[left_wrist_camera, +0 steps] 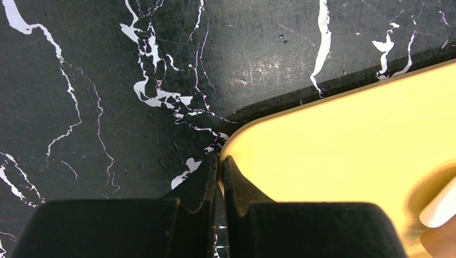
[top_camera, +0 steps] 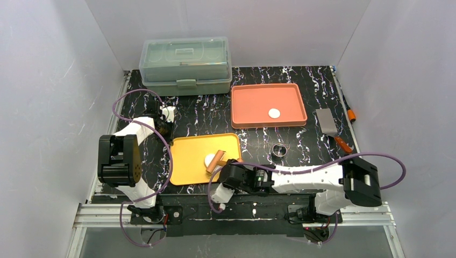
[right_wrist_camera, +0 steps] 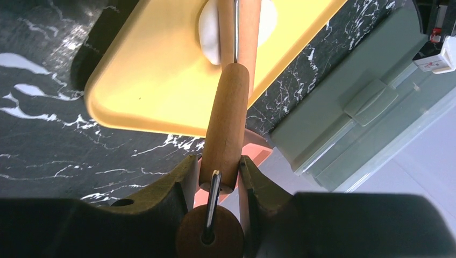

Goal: Roll out the dumpling wrappers from the dough

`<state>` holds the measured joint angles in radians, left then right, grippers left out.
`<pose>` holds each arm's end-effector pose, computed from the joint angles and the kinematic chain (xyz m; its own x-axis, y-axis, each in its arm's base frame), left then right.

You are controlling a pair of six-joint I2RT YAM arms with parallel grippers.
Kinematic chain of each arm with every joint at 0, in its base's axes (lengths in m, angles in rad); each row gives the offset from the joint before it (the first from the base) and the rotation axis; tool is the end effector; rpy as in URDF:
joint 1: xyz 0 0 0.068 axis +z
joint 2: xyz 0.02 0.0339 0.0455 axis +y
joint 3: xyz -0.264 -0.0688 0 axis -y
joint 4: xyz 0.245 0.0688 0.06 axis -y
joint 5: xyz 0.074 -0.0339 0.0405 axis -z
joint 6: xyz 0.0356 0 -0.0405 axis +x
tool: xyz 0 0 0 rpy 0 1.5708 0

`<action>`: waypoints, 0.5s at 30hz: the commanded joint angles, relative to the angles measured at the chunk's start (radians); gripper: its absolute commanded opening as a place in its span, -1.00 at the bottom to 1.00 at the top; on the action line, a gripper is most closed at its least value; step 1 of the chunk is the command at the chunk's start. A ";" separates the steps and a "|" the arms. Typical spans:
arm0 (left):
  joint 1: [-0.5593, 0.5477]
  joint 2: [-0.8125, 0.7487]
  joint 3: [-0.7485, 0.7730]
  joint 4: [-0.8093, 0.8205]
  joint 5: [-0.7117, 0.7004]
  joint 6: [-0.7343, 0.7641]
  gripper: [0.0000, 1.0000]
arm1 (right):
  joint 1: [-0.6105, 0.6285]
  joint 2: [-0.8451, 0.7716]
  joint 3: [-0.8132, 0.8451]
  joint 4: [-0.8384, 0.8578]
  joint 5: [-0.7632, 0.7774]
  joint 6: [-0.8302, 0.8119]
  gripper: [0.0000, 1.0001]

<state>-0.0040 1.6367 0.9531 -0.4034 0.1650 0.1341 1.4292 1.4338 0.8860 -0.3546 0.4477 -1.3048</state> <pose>0.3160 -0.0071 0.1721 -0.8665 0.1354 -0.4804 0.1980 0.9768 -0.0819 0.0562 0.2850 0.2154 0.7954 -0.5832 0.1649 -0.3315 -0.6464 -0.6872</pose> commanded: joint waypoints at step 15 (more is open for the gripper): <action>0.002 0.005 -0.012 0.011 -0.042 0.018 -1.00 | 0.033 0.030 -0.091 -0.269 -0.150 0.123 -0.97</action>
<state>-0.0040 1.6367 0.9531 -0.4034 0.1650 0.1337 1.4361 1.4704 0.8593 -0.2291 0.4633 -1.2549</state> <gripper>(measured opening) 0.029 0.396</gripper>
